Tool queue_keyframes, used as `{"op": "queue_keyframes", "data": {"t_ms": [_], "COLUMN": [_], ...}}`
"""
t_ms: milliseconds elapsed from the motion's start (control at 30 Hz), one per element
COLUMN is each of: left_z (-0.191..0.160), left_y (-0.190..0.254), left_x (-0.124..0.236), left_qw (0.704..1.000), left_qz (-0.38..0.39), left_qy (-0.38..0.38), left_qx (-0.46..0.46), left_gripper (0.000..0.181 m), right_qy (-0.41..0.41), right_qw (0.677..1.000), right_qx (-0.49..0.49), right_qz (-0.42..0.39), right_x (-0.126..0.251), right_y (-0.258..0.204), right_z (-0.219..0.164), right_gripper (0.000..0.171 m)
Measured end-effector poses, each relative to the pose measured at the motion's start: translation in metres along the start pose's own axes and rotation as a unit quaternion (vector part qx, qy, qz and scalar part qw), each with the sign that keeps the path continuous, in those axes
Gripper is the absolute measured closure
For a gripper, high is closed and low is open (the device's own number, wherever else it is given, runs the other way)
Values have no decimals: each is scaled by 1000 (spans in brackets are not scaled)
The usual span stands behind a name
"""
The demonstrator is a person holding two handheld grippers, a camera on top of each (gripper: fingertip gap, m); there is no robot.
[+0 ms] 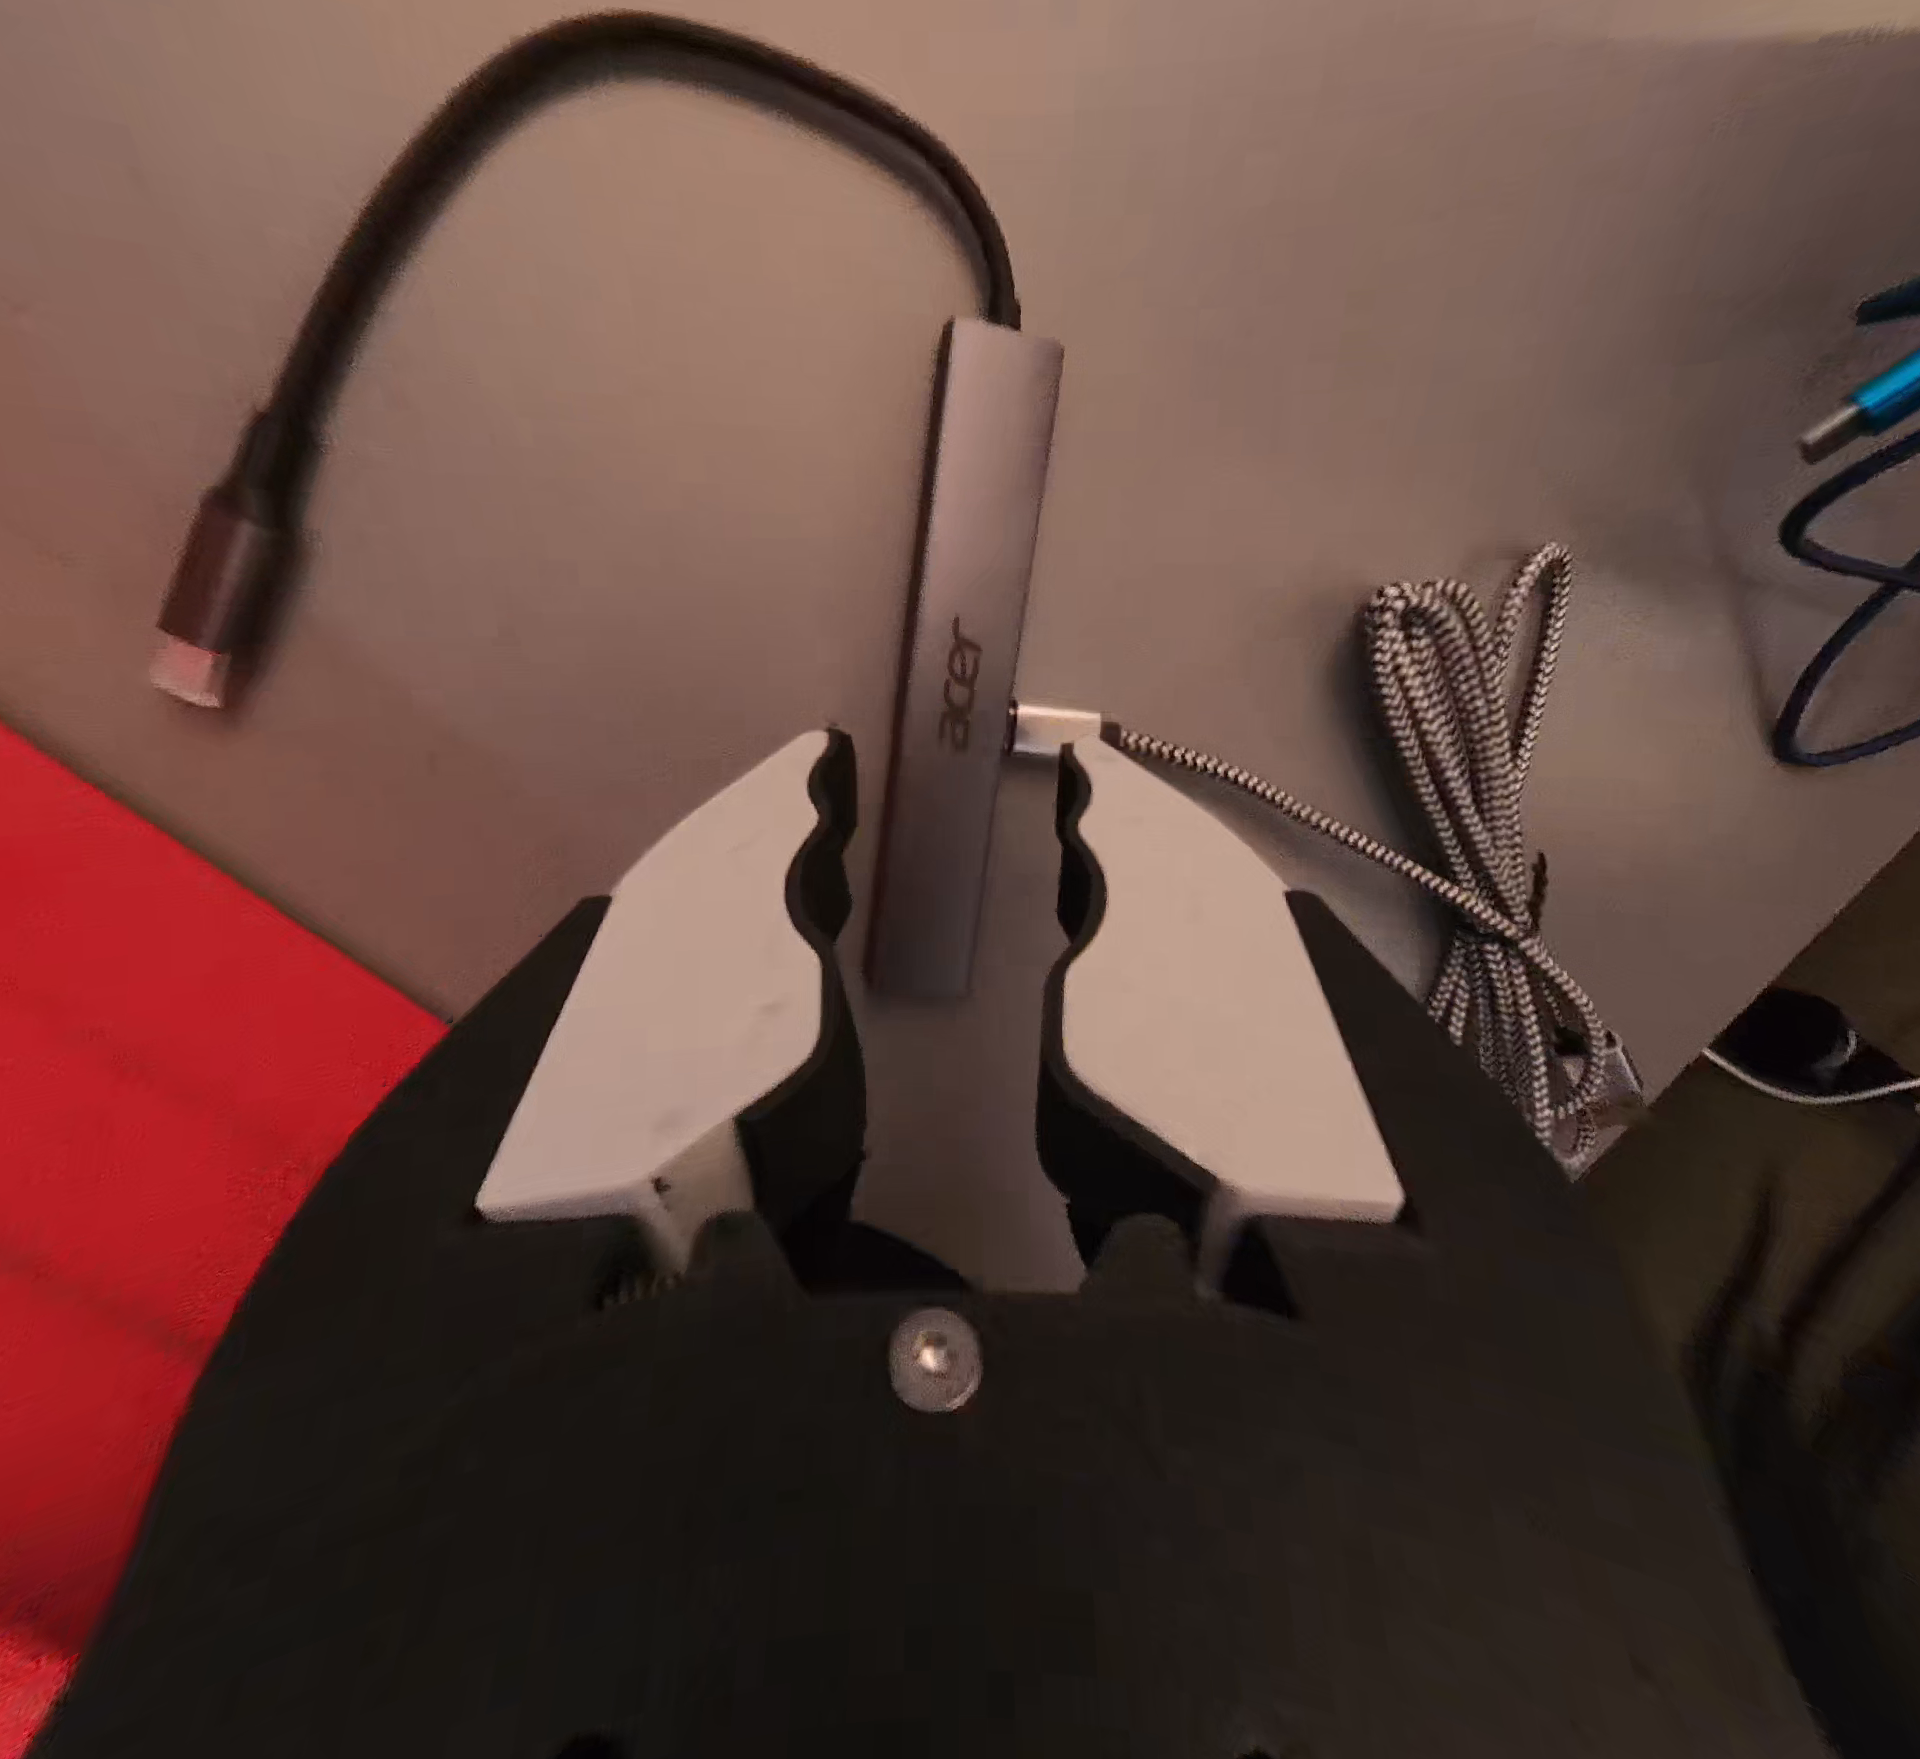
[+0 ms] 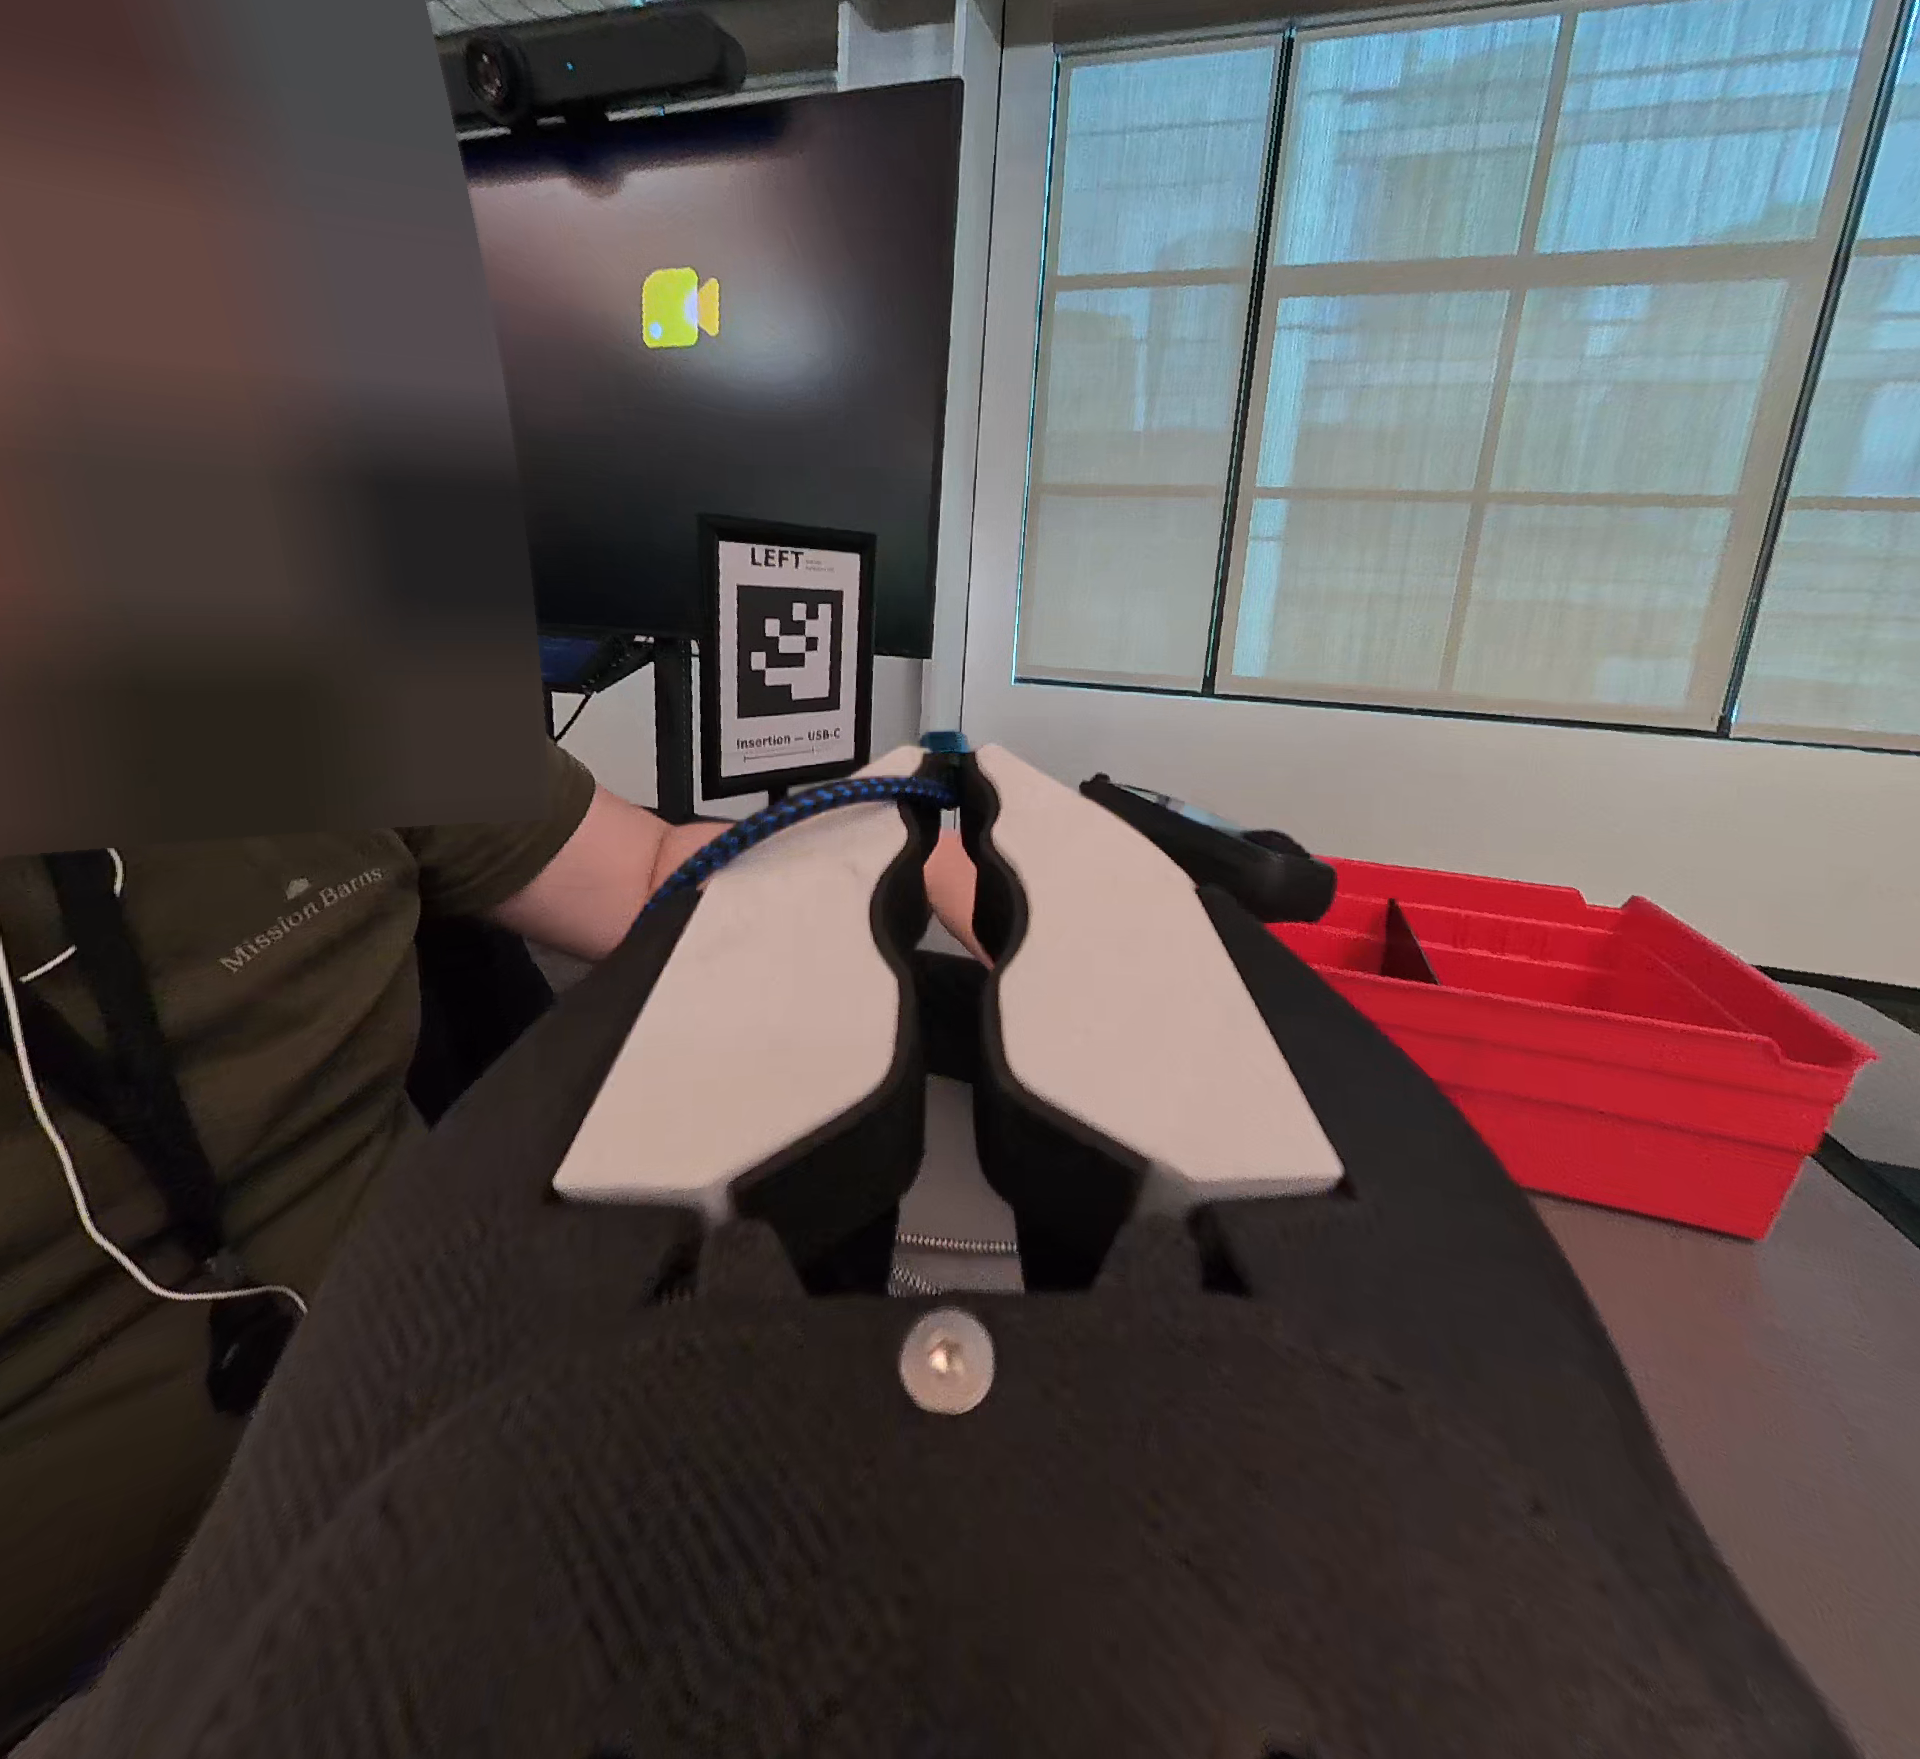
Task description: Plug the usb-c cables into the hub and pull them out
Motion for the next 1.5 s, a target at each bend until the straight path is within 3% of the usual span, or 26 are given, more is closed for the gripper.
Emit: {"op": "queue_keyframes", "data": {"t_ms": [200, 400, 667, 767, 933, 1033, 1100, 1167, 1300, 1500], "left_z": [-10, 24, 21, 21, 19, 20, 22, 25, 41, 56], "left_y": [-5, 6, -2, 1, 4, 9, 8, 9, 13, 41], "left_x": [-4, -9, -17, -19, -20, -21, -21, -20, 2, 47], "left_qw": [999, 998, 994, 986, 985, 980, 983, 991, 998, 958], "left_qz": [19, -46, 66, 116, 108, 98, 90, 59, -4, -139], "left_qy": [-41, -46, -76, -84, -103, -119, -122, -91, 58, 250], "left_qx": [-22, 1, -52, -87, -87, -125, -105, -74, -31, -12], "left_gripper": [139, 133, 133, 141, 143, 160, 160, 160, 160, 160], "right_qy": [-98, -130, -139, -141, -138, -149, -169, -200, -261, -350], "right_qw": [994, 990, 988, 988, 988, 986, 982, 975, 952, 867], "right_qx": [19, 35, 41, 44, 52, 55, 54, 57, 122, 325], "right_qz": [-34, -45, -48, -52, -56, -59, -66, -72, -108, -145], "right_x": [-8, -14, -12, -10, -8, -8, -8, -8, -11, -29], "right_y": [8, 8, 9, 10, 10, 9, 11, 14, 19, 14], "right_z": [-31, -44, -45, -45, -38, -40, -47, -58, -74, -83], "right_gripper": [168, 168, 168, 167, 168, 168, 168, 168, 168, 167]}}
Point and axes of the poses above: each gripper's, where its closed fingertips meet, x back along the fingers, z out of its top, y = z × x across the jaws, the point moved 3 cm from there along x, back along the fingers, and after that the axes turned 9 degrees about x, right-handed, at the moved point
